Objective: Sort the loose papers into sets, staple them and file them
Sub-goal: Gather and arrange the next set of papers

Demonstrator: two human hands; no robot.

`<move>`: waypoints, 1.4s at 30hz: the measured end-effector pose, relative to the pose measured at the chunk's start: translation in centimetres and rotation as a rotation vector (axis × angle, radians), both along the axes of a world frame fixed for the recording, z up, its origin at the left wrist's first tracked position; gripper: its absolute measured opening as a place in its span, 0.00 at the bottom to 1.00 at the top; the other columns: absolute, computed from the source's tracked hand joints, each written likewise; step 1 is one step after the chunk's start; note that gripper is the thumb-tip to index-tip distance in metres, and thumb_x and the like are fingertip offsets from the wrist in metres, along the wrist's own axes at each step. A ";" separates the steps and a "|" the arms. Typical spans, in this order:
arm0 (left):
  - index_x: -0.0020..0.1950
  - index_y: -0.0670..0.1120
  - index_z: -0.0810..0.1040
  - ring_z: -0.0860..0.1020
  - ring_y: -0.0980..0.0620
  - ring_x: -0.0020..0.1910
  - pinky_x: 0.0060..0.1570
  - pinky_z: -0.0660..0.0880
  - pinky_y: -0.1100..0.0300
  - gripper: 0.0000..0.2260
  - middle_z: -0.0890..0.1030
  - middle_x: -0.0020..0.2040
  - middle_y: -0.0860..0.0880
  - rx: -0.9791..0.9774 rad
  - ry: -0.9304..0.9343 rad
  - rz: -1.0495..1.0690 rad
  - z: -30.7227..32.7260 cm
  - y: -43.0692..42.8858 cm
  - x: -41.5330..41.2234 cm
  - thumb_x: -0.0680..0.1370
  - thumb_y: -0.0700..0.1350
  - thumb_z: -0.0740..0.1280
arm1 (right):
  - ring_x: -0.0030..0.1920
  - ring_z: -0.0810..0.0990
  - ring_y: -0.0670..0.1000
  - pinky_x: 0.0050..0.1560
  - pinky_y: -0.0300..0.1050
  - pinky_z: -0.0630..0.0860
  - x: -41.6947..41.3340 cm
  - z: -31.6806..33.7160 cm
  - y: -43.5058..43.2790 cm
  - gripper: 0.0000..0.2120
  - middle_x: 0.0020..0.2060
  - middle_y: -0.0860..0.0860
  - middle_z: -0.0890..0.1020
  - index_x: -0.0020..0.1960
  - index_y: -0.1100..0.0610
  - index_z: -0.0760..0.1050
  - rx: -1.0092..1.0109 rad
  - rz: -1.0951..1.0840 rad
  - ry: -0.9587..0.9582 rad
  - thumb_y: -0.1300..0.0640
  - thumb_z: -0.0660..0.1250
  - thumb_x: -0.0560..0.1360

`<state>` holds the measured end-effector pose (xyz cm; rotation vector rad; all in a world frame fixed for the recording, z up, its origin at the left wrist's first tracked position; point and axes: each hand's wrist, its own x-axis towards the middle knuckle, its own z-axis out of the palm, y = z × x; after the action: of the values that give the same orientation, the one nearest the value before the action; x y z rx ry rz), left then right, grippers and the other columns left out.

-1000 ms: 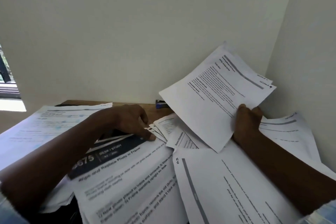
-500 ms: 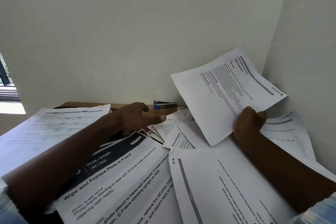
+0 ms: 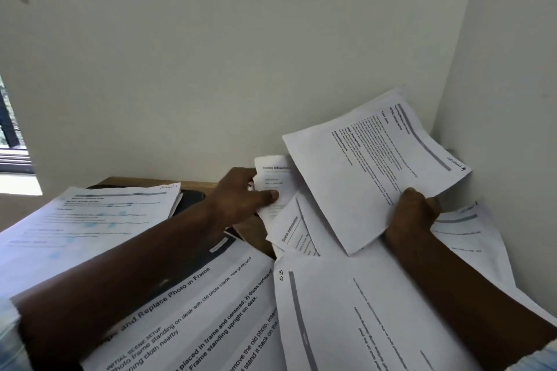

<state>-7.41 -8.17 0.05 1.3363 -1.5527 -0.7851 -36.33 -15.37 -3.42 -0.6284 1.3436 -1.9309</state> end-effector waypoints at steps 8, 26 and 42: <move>0.58 0.39 0.84 0.85 0.39 0.51 0.56 0.82 0.42 0.16 0.86 0.53 0.38 -0.222 0.139 0.145 5.0 0.6 3.5 0.71 0.39 0.77 | 0.33 0.70 0.46 0.22 0.27 0.66 0.0 0.3 -0.4 0.14 0.37 0.48 0.70 0.40 0.50 0.63 -0.101 -0.003 -0.214 0.63 0.60 0.81; 0.58 0.39 0.83 0.87 0.39 0.45 0.51 0.83 0.44 0.11 0.86 0.53 0.36 0.198 0.078 0.314 2.5 5.4 13.5 0.76 0.34 0.74 | 0.62 0.77 0.55 0.67 0.46 0.71 1.3 -0.7 -1.0 0.20 0.68 0.59 0.77 0.72 0.67 0.69 -0.168 -0.027 -0.107 0.67 0.59 0.81; 0.72 0.58 0.70 0.71 0.43 0.71 0.68 0.67 0.41 0.30 0.72 0.72 0.48 0.099 -0.966 0.491 1.5 2.4 10.9 0.75 0.71 0.66 | 0.59 0.76 0.53 0.63 0.42 0.72 1.0 -1.2 -1.0 0.18 0.66 0.60 0.77 0.70 0.67 0.70 -0.179 0.021 0.045 0.66 0.60 0.81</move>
<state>3.47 -5.80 1.52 2.2367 -1.7441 0.1535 -35.29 -16.34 -4.58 -0.7735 1.1946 -2.0455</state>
